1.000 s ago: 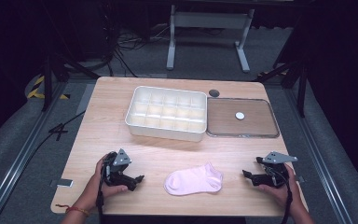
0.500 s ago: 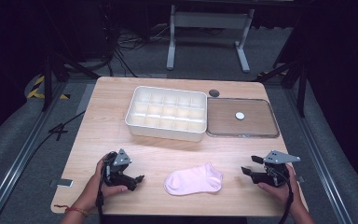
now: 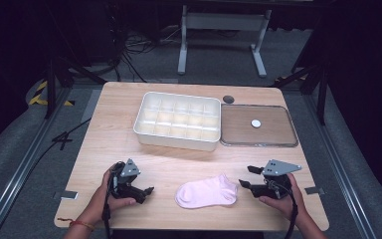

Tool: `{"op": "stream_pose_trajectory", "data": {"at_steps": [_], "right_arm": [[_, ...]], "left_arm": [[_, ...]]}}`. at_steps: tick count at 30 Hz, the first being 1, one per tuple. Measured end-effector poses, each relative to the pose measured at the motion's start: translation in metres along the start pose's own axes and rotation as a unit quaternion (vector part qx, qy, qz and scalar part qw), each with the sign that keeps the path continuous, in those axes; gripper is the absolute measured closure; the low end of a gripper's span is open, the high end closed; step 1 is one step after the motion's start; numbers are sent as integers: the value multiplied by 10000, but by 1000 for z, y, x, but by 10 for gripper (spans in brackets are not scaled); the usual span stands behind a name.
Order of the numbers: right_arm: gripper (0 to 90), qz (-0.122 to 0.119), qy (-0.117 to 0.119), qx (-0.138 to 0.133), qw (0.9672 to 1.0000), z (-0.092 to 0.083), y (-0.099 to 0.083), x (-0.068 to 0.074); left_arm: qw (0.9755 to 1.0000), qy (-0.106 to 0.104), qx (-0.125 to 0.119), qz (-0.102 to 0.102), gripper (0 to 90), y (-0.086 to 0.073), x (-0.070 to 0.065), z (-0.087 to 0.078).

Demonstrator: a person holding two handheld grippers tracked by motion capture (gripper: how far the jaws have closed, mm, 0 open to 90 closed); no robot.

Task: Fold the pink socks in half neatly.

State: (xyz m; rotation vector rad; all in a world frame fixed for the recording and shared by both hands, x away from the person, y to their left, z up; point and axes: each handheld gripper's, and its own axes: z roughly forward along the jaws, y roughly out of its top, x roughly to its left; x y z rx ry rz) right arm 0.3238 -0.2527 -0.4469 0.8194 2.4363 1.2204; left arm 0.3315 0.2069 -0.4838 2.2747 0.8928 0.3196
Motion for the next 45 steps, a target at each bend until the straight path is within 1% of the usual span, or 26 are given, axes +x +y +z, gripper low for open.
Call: {"op": "stream_pose_trajectory", "data": {"at_steps": [2,4,5,7,8,10,11,12,13,18,24,27,28,29,31,33,34,35,37,38,39,40,41,42,44,45], "right_arm": [[424,-49,58,9,10000,3,3,4],[450,-183,196,-10,9996,11,11,13],[484,-340,398,-40,9986,18,17,23],[505,-388,458,-43,9982,21,19,26],[528,-433,583,-69,9973,26,22,32],[558,-549,695,-56,9961,32,25,41],[584,-674,805,-35,9945,40,29,52],[606,-724,839,-30,9938,43,30,55],[606,-724,839,-30,9938,43,30,55],[660,-740,1088,-24,9913,55,32,64],[702,-714,1098,166,9912,68,26,68],[739,-750,1103,170,9909,70,26,70],[768,-754,1123,159,9907,71,26,71],[802,-777,1148,138,9903,72,26,72],[867,-813,1225,203,9889,76,26,75],[879,-836,1216,214,9888,77,26,76],[884,-894,1236,264,9879,81,27,77],[886,-941,1192,352,9878,83,27,79],[888,-954,1228,424,9869,86,26,82],[888,-941,1239,409,9870,86,26,83],[890,-929,1253,407,9869,86,26,83],[891,-916,1232,405,9873,86,25,84],[892,-848,1269,378,9876,87,25,84],[893,-803,1280,376,9878,87,24,84],[893,-817,1260,355,9880,88,24,86],[893,-838,1223,345,9883,88,24,88]], "left_arm": [[10000,0,-8,3,12,0,0,0],[10000,-15,-13,4,16,0,0,0],[10000,-12,-11,18,16,0,0,0],[10000,-7,-2,14,16,0,0,0],[10000,-13,-2,1,17,0,0,0],[10000,4,6,8,20,0,0,0],[10000,-6,8,-1,20,0,0,0],[10000,-6,8,-1,20,0,0,0],[10000,-3,12,-1,20,0,0,0],[10000,-3,3,6,20,0,0,0],[10000,-2,-7,35,28,0,-1,-1],[10000,-39,25,47,61,1,-1,-2],[10000,4,-3,32,61,0,-3,-3],[10000,-7,4,75,85,0,-3,-4],[10000,-31,15,39,121,1,-5,-5],[10000,-25,8,32,135,1,-6,-5],[10000,-19,4,-18,163,2,-7,-5],[10000,-57,12,-31,178,3,-8,-5],[9998,-185,-38,-79,262,5,-10,-5],[9995,-285,-84,-121,298,7,-11,-5],[9987,-423,-158,-227,320,9,-14,-4],[9981,-525,-187,-264,317,12,-18,-3],[9979,-542,-232,-272,324,14,-21,-2],[9970,-645,-327,-268,330,19,-27,-2],[9950,-828,-478,-304,333,26,-37,2],[9944,-889,-472,-324,333,29,-41,3]]}}
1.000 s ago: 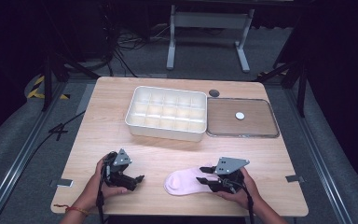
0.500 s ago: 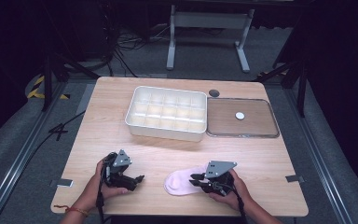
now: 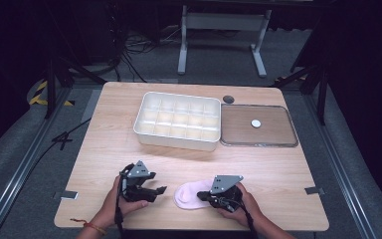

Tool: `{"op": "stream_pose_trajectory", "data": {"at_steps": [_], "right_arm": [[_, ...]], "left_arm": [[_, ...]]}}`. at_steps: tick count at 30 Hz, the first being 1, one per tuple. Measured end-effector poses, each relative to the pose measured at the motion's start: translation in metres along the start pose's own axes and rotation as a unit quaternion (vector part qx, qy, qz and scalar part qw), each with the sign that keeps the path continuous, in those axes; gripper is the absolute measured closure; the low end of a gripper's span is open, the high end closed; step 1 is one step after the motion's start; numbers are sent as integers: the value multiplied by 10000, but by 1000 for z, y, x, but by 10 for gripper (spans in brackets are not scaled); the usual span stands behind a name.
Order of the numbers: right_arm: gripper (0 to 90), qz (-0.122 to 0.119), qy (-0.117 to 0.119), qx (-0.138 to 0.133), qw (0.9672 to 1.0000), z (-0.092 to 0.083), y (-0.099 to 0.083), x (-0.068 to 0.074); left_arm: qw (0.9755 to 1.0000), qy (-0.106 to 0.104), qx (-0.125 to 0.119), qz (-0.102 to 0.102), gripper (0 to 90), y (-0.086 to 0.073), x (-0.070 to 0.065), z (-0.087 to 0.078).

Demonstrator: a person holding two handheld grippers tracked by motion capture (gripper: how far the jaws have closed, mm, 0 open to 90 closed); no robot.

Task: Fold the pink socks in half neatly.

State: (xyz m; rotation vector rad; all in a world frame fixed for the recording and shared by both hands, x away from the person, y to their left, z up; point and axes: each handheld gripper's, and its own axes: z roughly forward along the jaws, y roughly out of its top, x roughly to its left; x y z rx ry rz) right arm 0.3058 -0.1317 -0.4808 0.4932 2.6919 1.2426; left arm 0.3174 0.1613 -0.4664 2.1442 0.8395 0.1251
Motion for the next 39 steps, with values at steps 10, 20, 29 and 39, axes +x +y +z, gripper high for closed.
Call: {"op": "stream_pose_trajectory", "data": {"at_steps": [10,20,29,39], "right_arm": [[893,-128,-104,7,9999,0,0,4],[893,-233,-159,49,9996,1,1,6],[893,-203,-89,69,9997,1,1,4],[893,-230,-191,87,9995,1,2,7]], "left_arm": [[9988,96,316,370,340,7,-24,30],[9978,62,300,596,331,10,-31,30],[9953,143,438,849,325,9,-36,37],[9957,29,421,821,542,12,-36,38]]}}
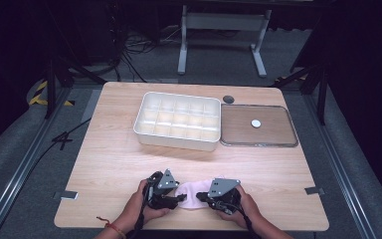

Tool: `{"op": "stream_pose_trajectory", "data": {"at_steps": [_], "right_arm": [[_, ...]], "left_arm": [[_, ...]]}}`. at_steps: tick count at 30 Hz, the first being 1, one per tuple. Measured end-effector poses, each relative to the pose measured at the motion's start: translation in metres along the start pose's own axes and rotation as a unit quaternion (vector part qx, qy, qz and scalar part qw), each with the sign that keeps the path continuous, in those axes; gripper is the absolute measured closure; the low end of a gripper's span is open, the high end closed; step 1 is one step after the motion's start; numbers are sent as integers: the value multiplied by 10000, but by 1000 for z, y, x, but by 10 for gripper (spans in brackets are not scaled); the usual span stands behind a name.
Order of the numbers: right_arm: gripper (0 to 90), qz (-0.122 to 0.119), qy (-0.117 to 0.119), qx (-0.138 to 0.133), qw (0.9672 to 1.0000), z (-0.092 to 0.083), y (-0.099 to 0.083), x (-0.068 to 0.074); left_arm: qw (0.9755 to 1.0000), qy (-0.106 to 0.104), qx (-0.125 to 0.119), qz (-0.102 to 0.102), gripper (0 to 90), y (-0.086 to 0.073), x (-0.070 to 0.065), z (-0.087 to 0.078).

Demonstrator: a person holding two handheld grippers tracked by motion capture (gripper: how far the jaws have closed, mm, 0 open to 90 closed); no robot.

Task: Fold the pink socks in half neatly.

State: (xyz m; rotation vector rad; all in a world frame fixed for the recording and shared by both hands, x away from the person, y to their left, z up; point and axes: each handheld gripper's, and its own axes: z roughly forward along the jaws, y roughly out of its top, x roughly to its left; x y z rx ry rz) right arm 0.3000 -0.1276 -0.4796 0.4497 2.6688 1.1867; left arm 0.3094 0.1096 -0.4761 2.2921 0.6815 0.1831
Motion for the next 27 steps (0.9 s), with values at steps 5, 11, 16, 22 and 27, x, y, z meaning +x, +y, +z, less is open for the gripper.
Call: {"op": "stream_pose_trajectory", "data": {"at_steps": [5,11,16,22,27], "right_arm": [[893,-106,-134,53,9998,0,1,4],[893,-123,-166,66,9998,0,2,4],[893,-65,-29,40,10000,0,1,1],[892,-60,-3,55,10000,2,3,-2],[893,8,123,77,9999,5,6,-8]], "left_arm": [[9998,-58,-44,-171,660,2,6,2],[9990,-270,-80,-347,754,0,12,0],[9983,-396,-125,-412,825,-1,11,1],[9980,-428,-175,-430,830,-1,13,0],[9977,-447,-337,-376,831,0,13,-6]]}}
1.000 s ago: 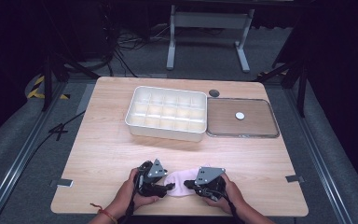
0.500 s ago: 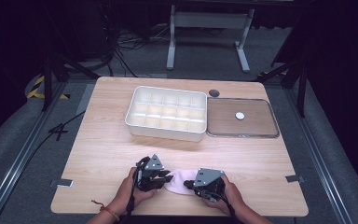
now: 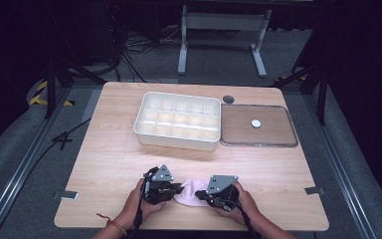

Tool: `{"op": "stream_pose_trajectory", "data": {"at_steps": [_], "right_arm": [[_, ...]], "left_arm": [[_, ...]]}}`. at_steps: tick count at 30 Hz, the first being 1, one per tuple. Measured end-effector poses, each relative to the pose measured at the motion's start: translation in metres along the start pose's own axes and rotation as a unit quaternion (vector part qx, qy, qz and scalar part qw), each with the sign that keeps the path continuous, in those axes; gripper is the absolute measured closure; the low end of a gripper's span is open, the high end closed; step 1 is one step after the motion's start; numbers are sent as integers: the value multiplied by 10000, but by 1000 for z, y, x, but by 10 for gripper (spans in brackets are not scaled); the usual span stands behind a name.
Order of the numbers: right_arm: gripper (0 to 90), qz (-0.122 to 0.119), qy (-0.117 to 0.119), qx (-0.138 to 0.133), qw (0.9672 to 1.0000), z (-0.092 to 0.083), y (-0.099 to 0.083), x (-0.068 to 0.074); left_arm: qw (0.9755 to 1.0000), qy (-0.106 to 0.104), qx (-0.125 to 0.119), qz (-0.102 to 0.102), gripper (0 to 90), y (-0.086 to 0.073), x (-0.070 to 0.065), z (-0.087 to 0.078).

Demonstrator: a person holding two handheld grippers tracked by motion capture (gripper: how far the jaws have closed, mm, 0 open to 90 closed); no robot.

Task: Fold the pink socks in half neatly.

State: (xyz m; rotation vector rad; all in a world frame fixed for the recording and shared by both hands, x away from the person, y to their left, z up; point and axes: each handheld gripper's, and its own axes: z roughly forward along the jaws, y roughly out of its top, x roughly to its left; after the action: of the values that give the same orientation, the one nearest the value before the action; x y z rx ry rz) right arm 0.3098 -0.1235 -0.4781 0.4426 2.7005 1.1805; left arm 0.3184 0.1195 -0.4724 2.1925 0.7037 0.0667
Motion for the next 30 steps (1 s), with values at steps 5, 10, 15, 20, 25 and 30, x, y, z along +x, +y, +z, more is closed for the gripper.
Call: {"op": "stream_pose_trajectory", "data": {"at_steps": [5,10,15,20,25,30], "right_arm": [[893,45,70,-2,10000,4,3,-4],[893,-27,122,63,9999,8,9,-7],[893,-59,125,87,9999,11,13,-8],[893,-97,65,51,9999,15,15,-8],[893,-118,151,69,9998,19,19,-12],[888,-35,222,-13,9997,21,19,-15]], "left_arm": [[9999,2,-161,30,831,3,-1,-6],[9998,20,-181,25,831,4,-1,-8],[9997,27,-248,51,831,4,0,-9],[9995,39,-298,117,831,6,-1,-10],[9993,76,-294,218,830,9,-2,-12],[9991,158,-300,238,831,9,-1,-15]]}}
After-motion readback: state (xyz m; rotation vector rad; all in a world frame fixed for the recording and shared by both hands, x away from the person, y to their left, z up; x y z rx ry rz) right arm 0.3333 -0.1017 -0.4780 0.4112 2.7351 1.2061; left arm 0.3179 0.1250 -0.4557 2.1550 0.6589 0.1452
